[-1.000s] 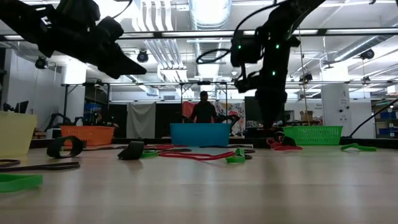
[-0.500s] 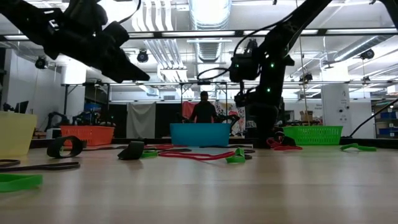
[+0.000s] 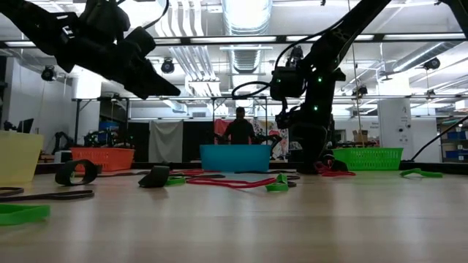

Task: Sort rubber bands into baskets
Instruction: Put the black rubber band into the blue bin

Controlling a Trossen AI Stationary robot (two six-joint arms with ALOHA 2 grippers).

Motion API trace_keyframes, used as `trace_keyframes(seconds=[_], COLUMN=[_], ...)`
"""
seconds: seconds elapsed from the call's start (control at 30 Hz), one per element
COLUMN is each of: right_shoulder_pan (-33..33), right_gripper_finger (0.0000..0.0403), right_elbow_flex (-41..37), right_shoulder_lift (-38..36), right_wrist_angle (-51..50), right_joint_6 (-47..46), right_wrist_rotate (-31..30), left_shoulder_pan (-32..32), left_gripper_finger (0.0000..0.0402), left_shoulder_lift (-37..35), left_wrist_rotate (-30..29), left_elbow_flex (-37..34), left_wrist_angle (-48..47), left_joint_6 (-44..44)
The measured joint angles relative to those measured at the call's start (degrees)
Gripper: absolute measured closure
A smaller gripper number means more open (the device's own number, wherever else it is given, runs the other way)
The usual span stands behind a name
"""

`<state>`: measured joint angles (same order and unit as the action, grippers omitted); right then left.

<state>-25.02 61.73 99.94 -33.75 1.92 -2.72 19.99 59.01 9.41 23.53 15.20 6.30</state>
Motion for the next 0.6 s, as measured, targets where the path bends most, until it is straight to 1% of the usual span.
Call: trace_keyframes(seconds=[0.03, 0.07, 0.27, 0.37, 0.5, 0.6], right_shoulder_pan=[0.00, 0.00, 0.00, 0.00, -0.31, -1.20], right_gripper_finger=[0.0379, 0.0385, 0.0390, 0.0390, 0.0390, 0.0390], right_elbow_flex=[0.04, 0.10, 0.22, 0.22, 0.11, 0.00], right_shoulder_lift=[-0.15, -0.43, -4.12, -6.69, -9.93, -11.02], right_wrist_angle=[-0.06, -0.19, -0.16, 1.55, 7.76, 15.24], right_joint_6=[0.30, 0.32, 0.24, 0.66, 4.05, 7.03], right_wrist_rotate=[-0.04, -0.08, -0.16, -0.17, 0.28, 4.18], left_shoulder_pan=[0.00, 0.00, 0.00, 0.00, 0.00, 0.02], left_gripper_finger=[0.0393, 0.0393, 0.0393, 0.0393, 0.0393, 0.0393], left_shoulder_lift=[0.02, 0.02, 0.00, 0.00, -0.02, -0.02], left_wrist_rotate=[0.02, 0.02, 0.06, 0.06, 0.09, 0.09], left_elbow_flex=[0.00, 0.00, 0.00, 0.13, 2.00, 4.30], left_wrist_angle=[0.00, -0.02, 0.02, 0.04, 0.21, -1.22], left_joint_6=[-0.40, -0.67, -1.02, -1.01, 0.92, 4.13])
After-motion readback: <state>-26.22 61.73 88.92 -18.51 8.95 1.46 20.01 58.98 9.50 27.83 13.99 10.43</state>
